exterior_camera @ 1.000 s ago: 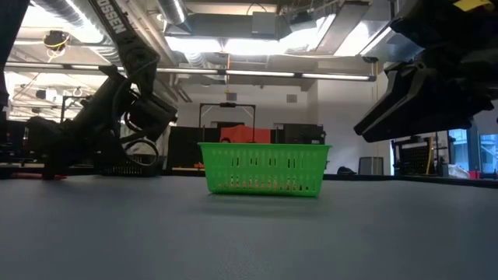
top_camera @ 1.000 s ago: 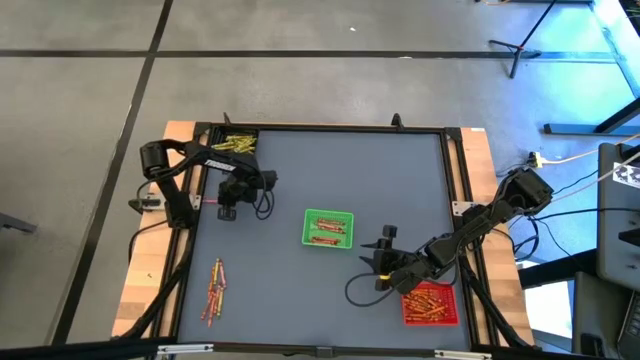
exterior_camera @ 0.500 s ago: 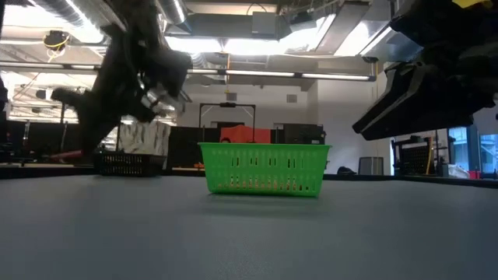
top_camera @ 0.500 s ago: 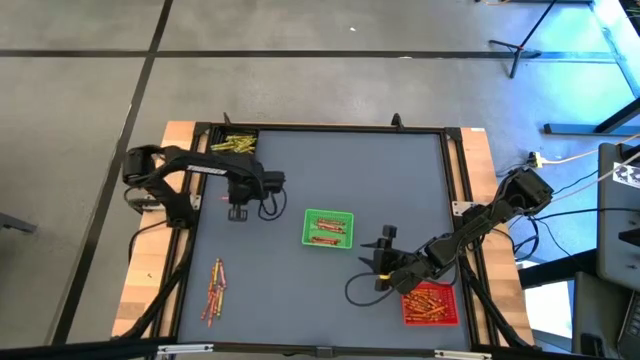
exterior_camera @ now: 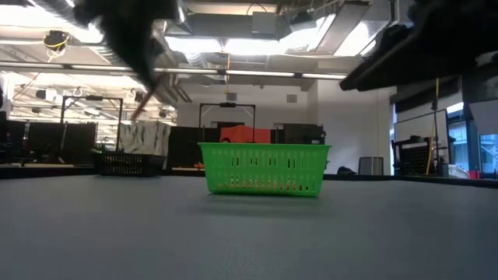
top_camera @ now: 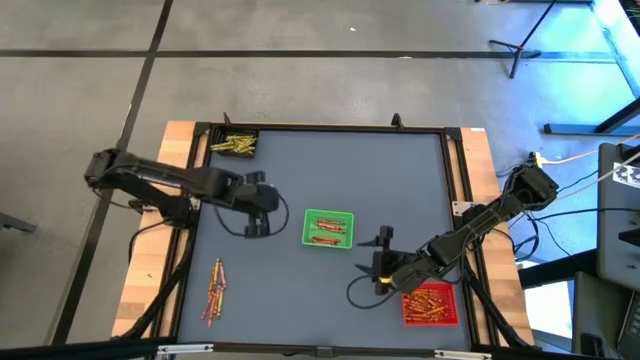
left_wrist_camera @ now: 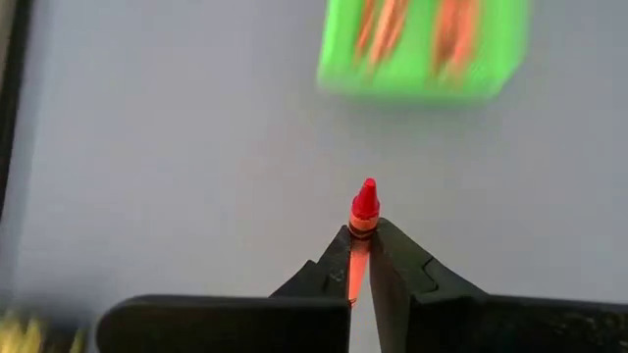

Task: Sort crayons
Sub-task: Put the red crayon into the green bin

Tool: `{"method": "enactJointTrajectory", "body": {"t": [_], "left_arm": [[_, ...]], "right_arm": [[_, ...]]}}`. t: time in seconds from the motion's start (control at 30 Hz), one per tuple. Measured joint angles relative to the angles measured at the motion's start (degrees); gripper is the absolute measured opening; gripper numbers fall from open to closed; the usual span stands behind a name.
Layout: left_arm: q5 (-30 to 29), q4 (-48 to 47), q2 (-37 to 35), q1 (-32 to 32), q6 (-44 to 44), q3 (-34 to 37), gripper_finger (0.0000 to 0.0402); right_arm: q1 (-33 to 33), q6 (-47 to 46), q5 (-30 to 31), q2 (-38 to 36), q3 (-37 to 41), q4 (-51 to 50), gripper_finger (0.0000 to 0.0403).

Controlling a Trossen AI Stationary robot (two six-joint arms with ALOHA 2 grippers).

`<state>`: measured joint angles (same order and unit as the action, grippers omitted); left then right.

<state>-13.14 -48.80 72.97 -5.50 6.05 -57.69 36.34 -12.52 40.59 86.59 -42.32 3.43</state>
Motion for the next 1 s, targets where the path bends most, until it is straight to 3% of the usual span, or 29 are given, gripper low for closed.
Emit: {"method": "enactJointTrajectory", "body": {"t": [0.27,0.37,0.6,0.83,1.0], "left_arm": [[-1.17,26.34,1.65,-8.73,-4.05,-0.11,0.0004],[-1.48,33.13,3.78,-10.57,-5.76,-0.09,0.0004],[-2.96,45.21,10.81,-12.13,-7.74,-0.07,0.0005],[-2.75,56.23,16.36,-12.20,-8.31,-0.04,0.0005],[-2.82,59.76,17.92,-12.18,-9.07,-0.04,0.0005]], "right_arm": [[-3.33,3.84,1.83,0.16,-0.24,6.80,0.0271],[-5.32,5.55,-0.78,0.47,-0.26,10.36,0.0271],[-9.53,9.45,-9.40,1.41,-0.33,21.19,0.0271],[-11.84,11.41,-13.24,3.75,-0.33,27.46,0.0269],[-12.15,11.68,-15.08,4.46,-0.33,28.83,0.0235]]}}
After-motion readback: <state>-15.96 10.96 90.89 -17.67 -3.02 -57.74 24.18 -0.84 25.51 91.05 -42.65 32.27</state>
